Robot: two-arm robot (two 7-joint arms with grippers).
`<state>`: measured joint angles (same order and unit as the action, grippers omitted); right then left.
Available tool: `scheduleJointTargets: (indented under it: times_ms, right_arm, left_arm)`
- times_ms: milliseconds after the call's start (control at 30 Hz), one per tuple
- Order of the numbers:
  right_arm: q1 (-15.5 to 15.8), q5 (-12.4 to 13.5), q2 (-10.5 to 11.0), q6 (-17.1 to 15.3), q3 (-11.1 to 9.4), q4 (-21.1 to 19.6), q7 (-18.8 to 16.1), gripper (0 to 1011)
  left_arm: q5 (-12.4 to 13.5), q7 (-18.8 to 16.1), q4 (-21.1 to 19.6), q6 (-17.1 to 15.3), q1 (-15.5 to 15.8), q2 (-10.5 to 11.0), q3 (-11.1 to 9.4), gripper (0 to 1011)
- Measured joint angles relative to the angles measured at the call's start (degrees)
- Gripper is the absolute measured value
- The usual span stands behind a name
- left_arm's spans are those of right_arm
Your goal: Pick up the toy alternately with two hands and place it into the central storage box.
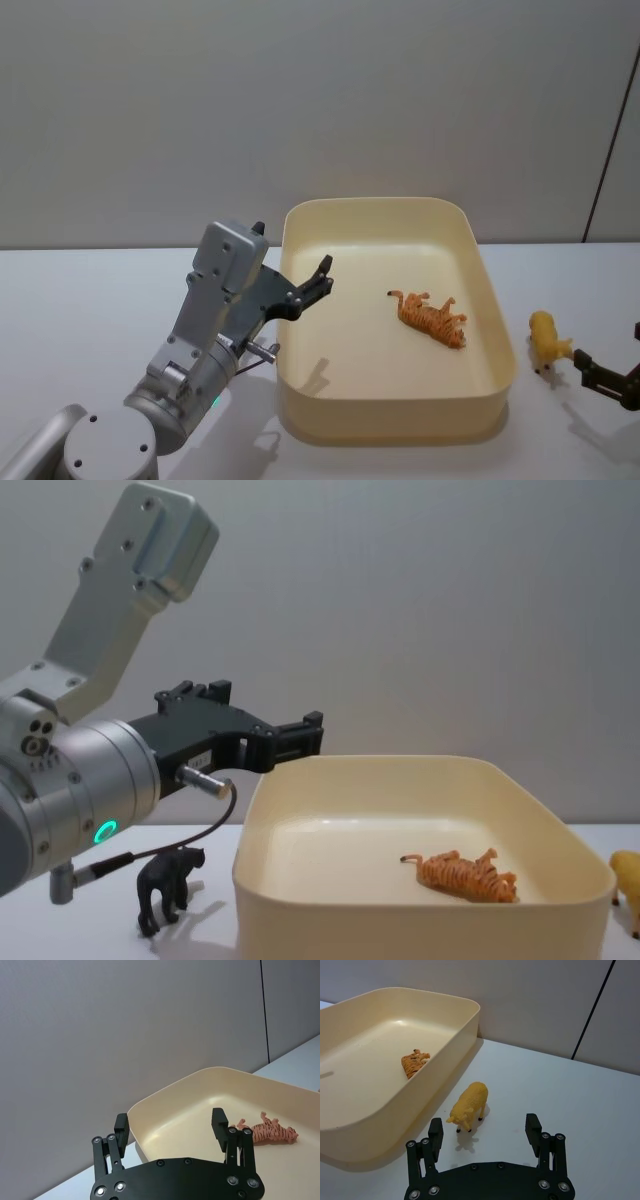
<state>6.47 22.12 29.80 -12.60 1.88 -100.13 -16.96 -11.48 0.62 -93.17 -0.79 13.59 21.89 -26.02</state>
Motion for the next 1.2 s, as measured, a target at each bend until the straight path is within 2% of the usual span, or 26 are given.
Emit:
scheduleJointTargets:
  times_ms: [300,1100,1167,1200]
  right_arm:
    - [-2.31,-1.72,-1.53,0.00,1.49,3.01,-0.74,1001]
    - [-11.35,-7.24,-7.36,0.70,6.15,13.91,-1.75,1001]
    - [-11.71,-7.44,-7.59,0.73,6.32,14.37,-1.72,987]
    - [-12.04,-7.68,-7.81,0.76,6.49,14.76,-1.69,947]
  left_arm:
    - [0.00,0.00,0.00,0.00,0.00,0.00,0.00,1001]
    - [0.00,0.00,0.00,0.00,0.00,0.00,0.00,1002]
    - [0.00,0.00,0.00,0.00,0.00,0.00,0.00,1002]
    - [0.00,0.00,0.00,0.00,0.00,0.00,0.00,1001]
